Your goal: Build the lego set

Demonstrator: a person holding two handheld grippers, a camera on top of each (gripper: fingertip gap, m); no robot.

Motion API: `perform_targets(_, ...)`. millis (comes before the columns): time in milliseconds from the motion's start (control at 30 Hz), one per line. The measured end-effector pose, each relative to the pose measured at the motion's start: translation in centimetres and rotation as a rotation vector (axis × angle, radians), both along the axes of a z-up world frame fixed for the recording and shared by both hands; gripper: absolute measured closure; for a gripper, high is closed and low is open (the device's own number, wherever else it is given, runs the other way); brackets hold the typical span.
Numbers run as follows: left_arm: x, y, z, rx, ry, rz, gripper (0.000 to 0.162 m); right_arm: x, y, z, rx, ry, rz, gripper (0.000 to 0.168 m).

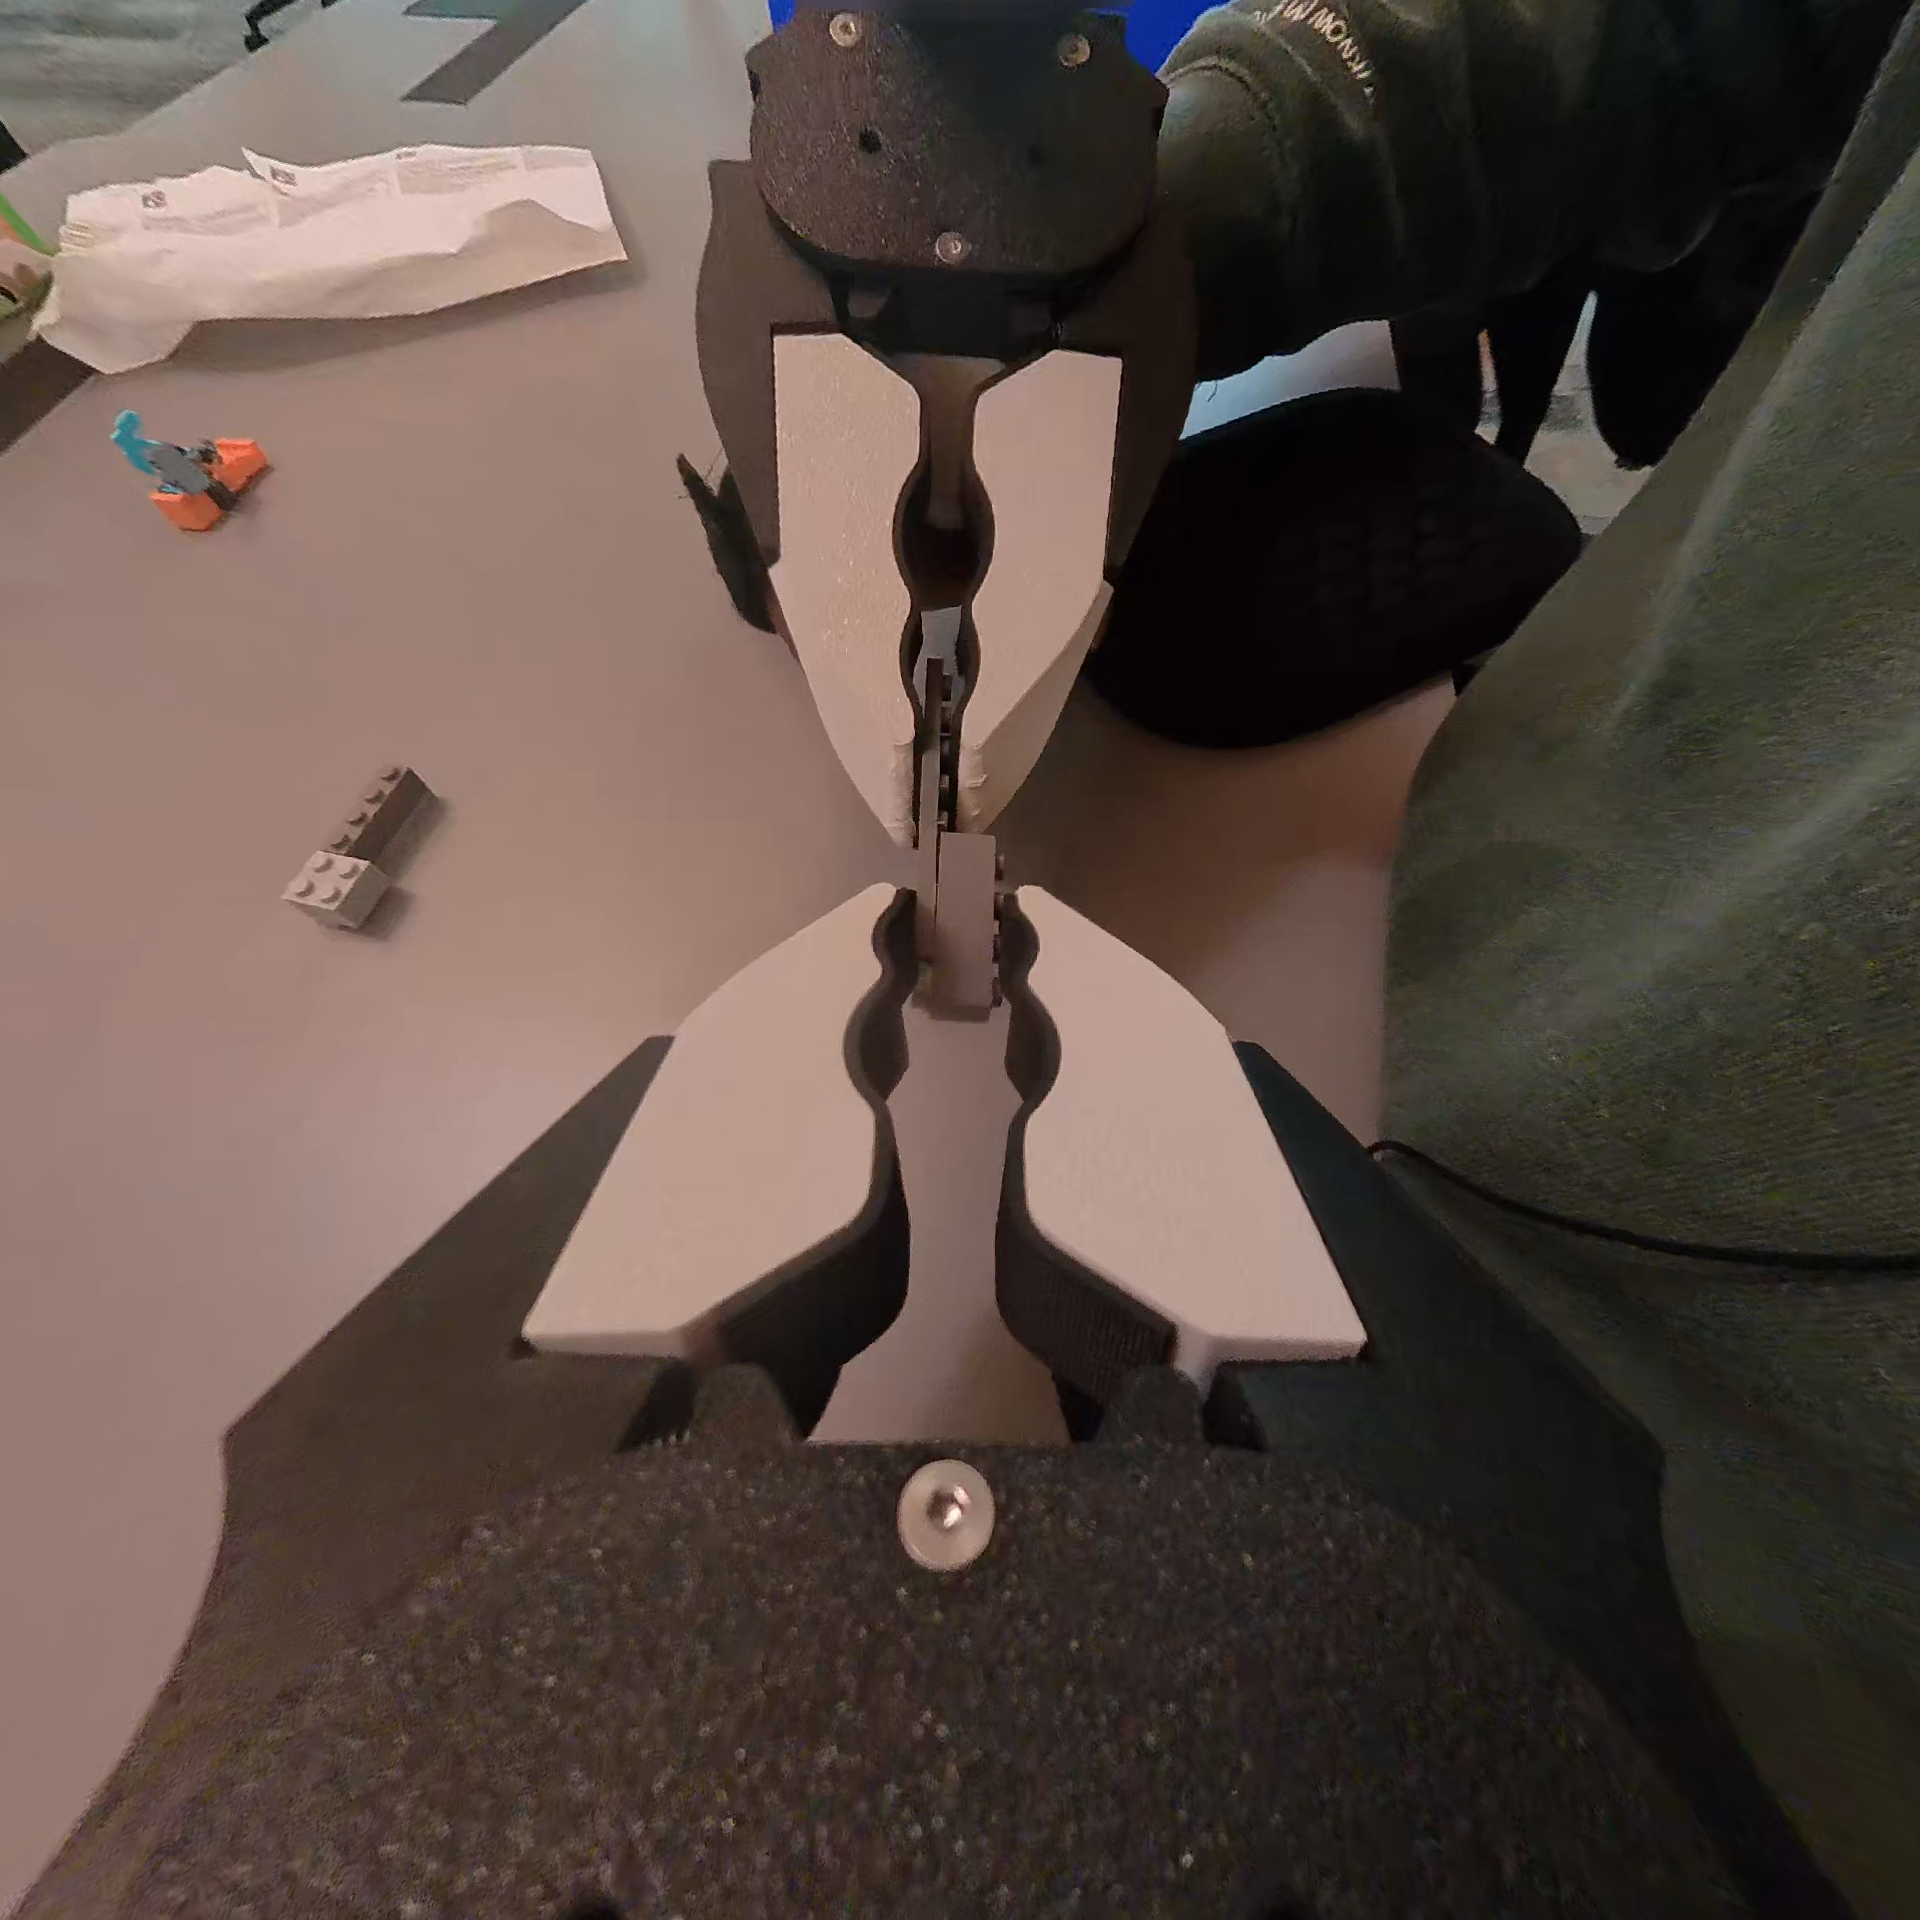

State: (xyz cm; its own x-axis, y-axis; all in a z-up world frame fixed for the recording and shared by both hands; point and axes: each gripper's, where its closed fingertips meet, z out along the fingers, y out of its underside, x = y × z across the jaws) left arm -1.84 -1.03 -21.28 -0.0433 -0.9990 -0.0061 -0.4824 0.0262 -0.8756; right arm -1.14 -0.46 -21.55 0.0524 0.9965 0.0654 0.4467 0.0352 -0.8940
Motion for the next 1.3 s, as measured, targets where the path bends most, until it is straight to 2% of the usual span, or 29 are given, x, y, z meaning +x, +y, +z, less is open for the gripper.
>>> perform_targets(400,-0.2,0.4,-0.7,-0.200,-0.021,0.022,0.146,-0.2,0.3,-0.6,-0.047,0.001,-0.029,0.163)
perform_targets(567,-0.1,0.9,-1.2,-0.204,0.005,0.024,0.146,-0.7,0.1,-0.8,-0.140,-0.011,-0.036,0.141)
perform_targets(633,0.0,0.8,-1.6,-0.170,0.030,0.010,0.146,-1.0,0.1,-0.8,-0.137,-0.007,-0.035,0.143)
perform_targets(700,0.2,0.7,-1.7,-0.143,0.042,0.000,0.146,-1.1,0.3,-0.8,-0.133,-0.015,-0.036,0.153)
perform_targets(933,0.1,0.5,-1.2,-0.042,0.032,-0.024,0.147,-1.3,0.0,-0.5,-0.089,-0.003,-0.012,0.154)
perform_targets(1033,-0.1,0.5,-1.0,-0.064,0.013,-0.021,0.141,-1.2,0.0,-0.3,-0.120,0.031,-0.009,0.155)
perform_targets(1300,-0.2,0.2,-0.2,-0.137,-0.040,-0.028,0.146,-1.2,-0.2,0.8,-0.166,0.076,0.001,0.154)
